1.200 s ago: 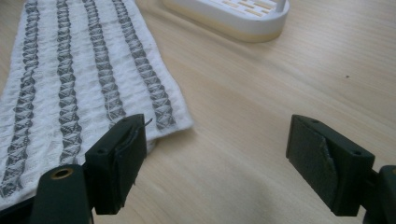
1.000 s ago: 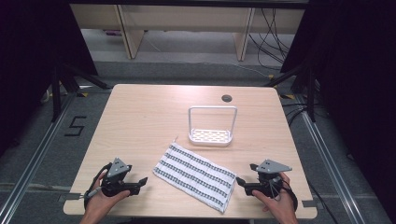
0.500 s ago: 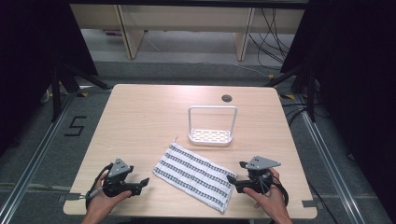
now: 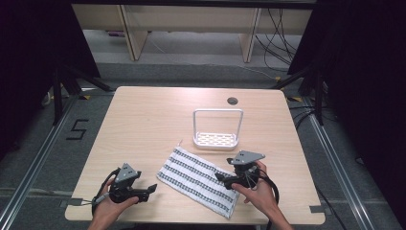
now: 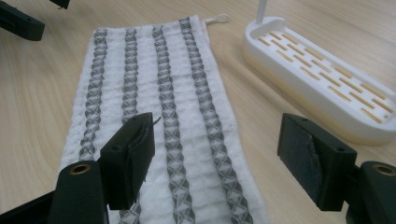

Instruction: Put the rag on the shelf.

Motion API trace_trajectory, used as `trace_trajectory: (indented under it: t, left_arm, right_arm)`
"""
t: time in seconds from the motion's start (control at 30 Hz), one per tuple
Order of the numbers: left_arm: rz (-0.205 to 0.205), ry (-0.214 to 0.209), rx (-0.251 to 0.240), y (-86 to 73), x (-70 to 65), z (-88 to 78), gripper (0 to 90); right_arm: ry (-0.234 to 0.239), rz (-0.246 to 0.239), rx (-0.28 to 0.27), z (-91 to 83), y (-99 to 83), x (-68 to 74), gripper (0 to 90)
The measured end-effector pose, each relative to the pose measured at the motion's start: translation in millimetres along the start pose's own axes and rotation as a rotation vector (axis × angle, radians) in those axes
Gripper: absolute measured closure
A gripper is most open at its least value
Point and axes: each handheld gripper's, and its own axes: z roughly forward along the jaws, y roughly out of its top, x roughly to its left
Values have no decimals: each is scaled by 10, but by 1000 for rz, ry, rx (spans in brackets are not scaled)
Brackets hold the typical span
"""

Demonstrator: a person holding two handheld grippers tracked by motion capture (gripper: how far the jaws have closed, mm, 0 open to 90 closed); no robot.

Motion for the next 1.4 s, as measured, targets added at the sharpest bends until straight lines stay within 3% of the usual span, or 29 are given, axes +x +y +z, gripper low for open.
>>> trace_trajectory:
  t: [0.03,0.07,0.17,0.2,0.37,0.5,0.57,0.67,0.8,0.83,0.93,1.0,1.13,1.2,1.23,1.4]
  left_arm:
    - [7,1,12,6,0,-3,193]
    - [1,-2,-6,3,-8,16,193]
    - [23,2,26,26,-6,2,192]
    - [9,4,13,30,-19,13,192]
    - [24,3,19,69,-60,40,193]
    - [20,-7,27,121,-85,71,195]
    - [-1,-16,25,132,-88,99,202]
    - [-8,-13,54,164,-89,120,209]
    - [-2,11,54,216,-80,150,223]
    - [-22,12,43,229,-91,172,224]
    - [-5,18,71,258,-103,204,223]
    - [0,17,84,262,-138,246,224]
    - [52,11,142,290,-154,300,237]
    - [37,11,130,291,-180,349,245]
    - [47,18,150,292,-179,353,250]
    - [50,30,160,295,-171,385,267]
  right_arm:
    - [7,2,0,21,20,8,296]
    - [11,3,3,39,43,12,298]
    - [21,-5,9,117,118,30,312]
    - [25,-13,8,149,148,30,313]
    - [69,-9,17,360,340,26,332]
    - [69,-17,23,466,436,8,354]
    - [81,-16,28,534,498,-2,362]
    - [85,-30,42,634,582,4,375]
    - [81,-56,72,779,672,40,398]
    - [84,-62,77,817,695,45,409]
    - [84,-63,74,947,743,69,420]
    - [82,-86,100,1017,782,76,425]
    - [91,-54,110,1177,839,130,449]
    - [98,-83,118,1251,881,123,453]
    - [98,-74,117,1293,894,132,457]
    - [77,-85,137,1505,970,164,467]
